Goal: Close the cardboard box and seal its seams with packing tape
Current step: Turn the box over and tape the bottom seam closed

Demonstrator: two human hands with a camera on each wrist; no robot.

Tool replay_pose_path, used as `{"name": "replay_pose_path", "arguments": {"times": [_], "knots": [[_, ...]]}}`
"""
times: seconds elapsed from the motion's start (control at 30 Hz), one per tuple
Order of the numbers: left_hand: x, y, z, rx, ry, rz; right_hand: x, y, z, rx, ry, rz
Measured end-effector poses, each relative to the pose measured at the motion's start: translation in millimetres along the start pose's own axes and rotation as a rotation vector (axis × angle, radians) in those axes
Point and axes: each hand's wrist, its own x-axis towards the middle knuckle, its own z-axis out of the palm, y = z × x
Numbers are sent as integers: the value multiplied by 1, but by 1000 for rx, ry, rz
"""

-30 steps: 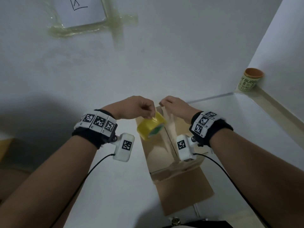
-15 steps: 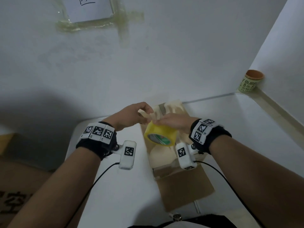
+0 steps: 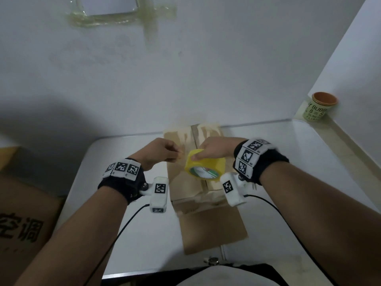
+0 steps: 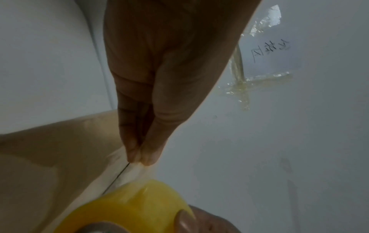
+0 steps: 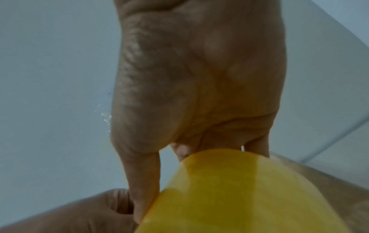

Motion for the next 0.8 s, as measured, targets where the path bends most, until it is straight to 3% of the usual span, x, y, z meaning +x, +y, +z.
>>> {"name": "replay_pose_path", "arguments": {"times": [0.17,0.27,0.43,0.57,0.63,0.7,0.8], "knots": [[-10,-9,6,-71,58,10,-9,3,3,-195,108,60],[-12,-9,4,-95,115,45,-14,12,4,-153,130,103],[-22,-31,1,-50,241,28,-34,15,-3,252,-146,4],[-36,-52,11,-79,132,13,-42,16,-1,-32,-144,11],[-43,-60,9,-97,178,27,-41,19,9,-173,-156,62],[-51,-67,0,-142,197,38,-43,26,20,-236,-34,127],[-61,-72,-2,-178,101,30,-50,28,27,-237,79,191]]}}
